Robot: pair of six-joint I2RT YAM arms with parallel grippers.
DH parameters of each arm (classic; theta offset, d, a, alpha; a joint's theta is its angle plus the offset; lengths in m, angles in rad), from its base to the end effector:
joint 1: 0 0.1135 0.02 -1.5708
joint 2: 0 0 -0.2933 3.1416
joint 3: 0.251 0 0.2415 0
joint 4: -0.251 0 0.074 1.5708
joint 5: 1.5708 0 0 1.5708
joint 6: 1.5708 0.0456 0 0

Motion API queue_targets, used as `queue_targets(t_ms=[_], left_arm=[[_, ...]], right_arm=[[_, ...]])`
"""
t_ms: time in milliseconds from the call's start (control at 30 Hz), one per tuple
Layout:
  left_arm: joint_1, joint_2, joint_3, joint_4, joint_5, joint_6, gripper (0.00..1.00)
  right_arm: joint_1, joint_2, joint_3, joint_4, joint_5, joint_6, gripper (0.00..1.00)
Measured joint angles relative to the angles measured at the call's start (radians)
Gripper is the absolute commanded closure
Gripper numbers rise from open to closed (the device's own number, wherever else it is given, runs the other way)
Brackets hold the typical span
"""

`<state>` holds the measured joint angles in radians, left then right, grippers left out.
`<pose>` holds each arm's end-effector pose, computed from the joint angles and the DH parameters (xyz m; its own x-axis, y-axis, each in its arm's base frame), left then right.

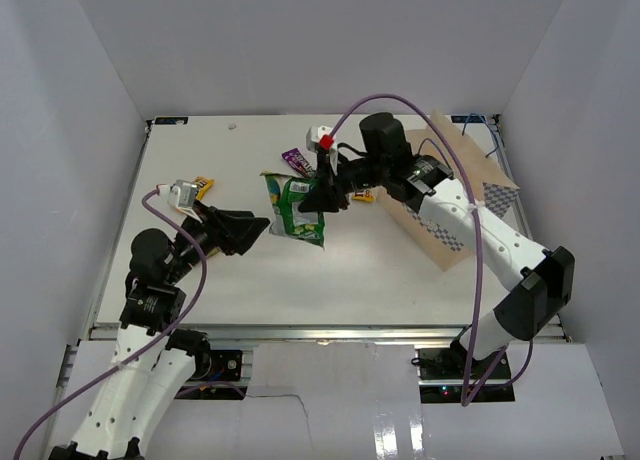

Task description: Place the snacks into the paper bag

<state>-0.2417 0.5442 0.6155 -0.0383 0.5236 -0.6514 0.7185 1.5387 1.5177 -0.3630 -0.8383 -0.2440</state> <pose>0.1029 -0.0488 0.3456 -0.3944 -0.4436 -0.8048 0.5701 0.5688 -0.5928 0.2356 0.2510 0.4226 -0.0420 -0.2513 -0.9670 -0.9989 -0.0114 0.0463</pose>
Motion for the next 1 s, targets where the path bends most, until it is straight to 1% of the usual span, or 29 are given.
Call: queue_targets(t_ms=[67, 167, 233, 300, 433, 567, 767, 833, 1000], left_arm=[[0.000, -0.032, 0.024, -0.062, -0.046, 0.040, 0.23], [-0.001, -0.058, 0.028, -0.157, -0.099, 0.080, 0.23], [-0.001, -0.060, 0.024, -0.212, -0.125, 0.095, 0.23], [-0.001, -0.063, 0.011, -0.259, -0.147, 0.108, 0.23], [-0.001, -0.074, -0.002, -0.342, -0.191, 0.133, 0.22], [-0.001, -0.089, -0.002, -0.375, -0.221, 0.161, 0.22], [-0.001, -0.056, -0.002, -0.393, -0.240, 0.192, 0.22], [-0.001, -0.039, -0.002, -0.399, -0.251, 0.193, 0.22], [-0.001, 0.006, -0.002, -0.413, -0.277, 0.183, 0.22]], right_arm=[[-0.023, -0.011, 0.055, -0.050, 0.007, -0.067, 0.92], [-0.097, -0.024, 0.154, -0.109, 0.019, -0.146, 0.92], [-0.177, -0.036, 0.217, -0.137, 0.026, -0.191, 0.92], [-0.297, -0.053, 0.282, -0.149, 0.033, -0.216, 0.92], [-0.509, -0.100, 0.347, -0.166, 0.059, -0.253, 0.92], [-0.647, -0.151, 0.355, -0.169, 0.077, -0.280, 0.92], [-0.792, -0.171, 0.330, -0.172, 0.082, -0.317, 0.92], [-0.814, -0.173, 0.290, -0.186, 0.096, -0.349, 0.91], [-0.817, -0.172, 0.179, -0.257, 0.126, -0.429, 0.89]])
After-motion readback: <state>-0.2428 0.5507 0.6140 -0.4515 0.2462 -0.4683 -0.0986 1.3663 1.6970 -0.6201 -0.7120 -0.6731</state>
